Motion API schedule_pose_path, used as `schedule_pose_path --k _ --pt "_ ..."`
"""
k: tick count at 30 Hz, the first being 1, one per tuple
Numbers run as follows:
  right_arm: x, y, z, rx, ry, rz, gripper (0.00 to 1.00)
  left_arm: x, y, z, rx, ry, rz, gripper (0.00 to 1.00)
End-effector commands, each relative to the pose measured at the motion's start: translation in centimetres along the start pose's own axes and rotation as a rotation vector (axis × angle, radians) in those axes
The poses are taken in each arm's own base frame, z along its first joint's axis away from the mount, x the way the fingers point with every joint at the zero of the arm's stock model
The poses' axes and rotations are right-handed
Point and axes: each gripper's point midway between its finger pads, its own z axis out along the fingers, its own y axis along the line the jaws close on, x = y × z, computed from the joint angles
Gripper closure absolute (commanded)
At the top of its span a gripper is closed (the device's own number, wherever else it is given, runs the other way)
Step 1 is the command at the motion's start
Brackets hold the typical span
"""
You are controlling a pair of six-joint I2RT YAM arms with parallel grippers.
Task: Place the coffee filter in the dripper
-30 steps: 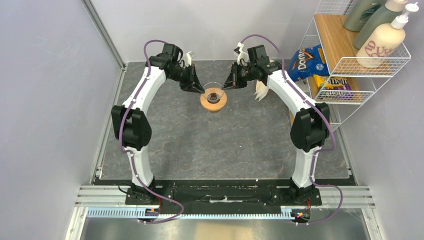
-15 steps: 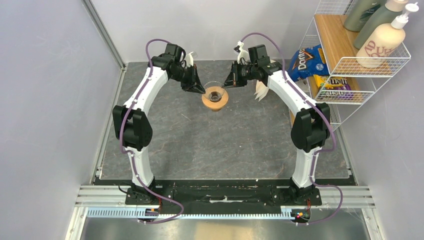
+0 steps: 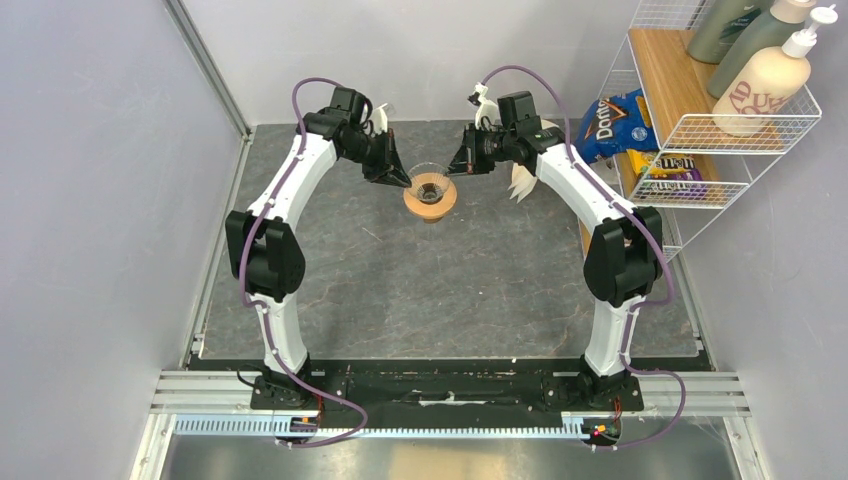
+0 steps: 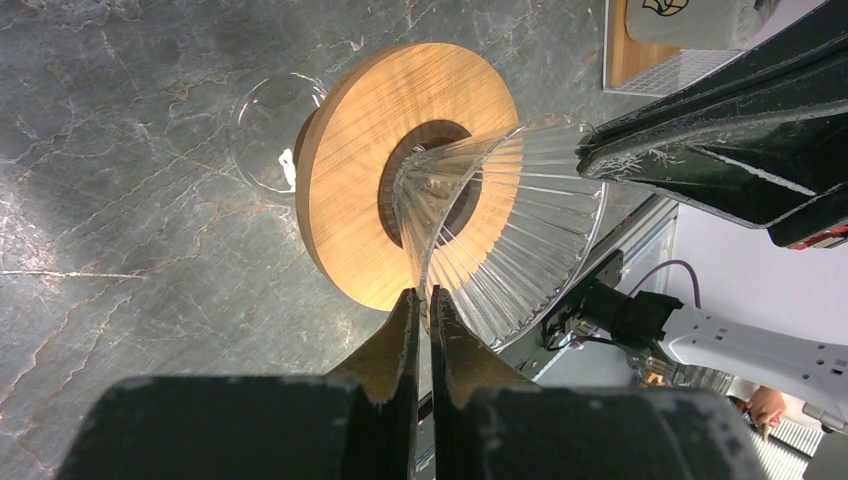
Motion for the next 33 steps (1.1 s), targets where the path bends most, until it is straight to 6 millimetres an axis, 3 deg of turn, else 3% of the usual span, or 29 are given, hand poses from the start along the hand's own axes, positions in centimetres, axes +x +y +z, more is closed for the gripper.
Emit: schedule_pose_path --k 1,9,20,24,33 --pt "6.1 -5.3 2.6 0.145 0.165 0.026 1.0 1.2 1.3 2.8 -0.06 0.049 0.053 0.98" --pt "6.4 -6.2 2.7 0.157 0.171 0.016 1.0 1.4 0.8 2.9 -0.057 0.049 0.076 0.98" --pt "6.0 -5.7 2.6 0.141 0.168 0.003 1.0 3.8 3.4 3.7 -0.112 0.096 0.082 0.98" --pt "6.4 -5.8 2.6 0.142 0.178 -0.001 1.0 3.5 3.9 4.0 -0.129 0.088 0.085 0.98" --pt "4.5 -3.9 1.7 0.098 0.143 -0.046 0.99 0.9 0.4 1.8 -0.063 -0.002 0.122 0.85"
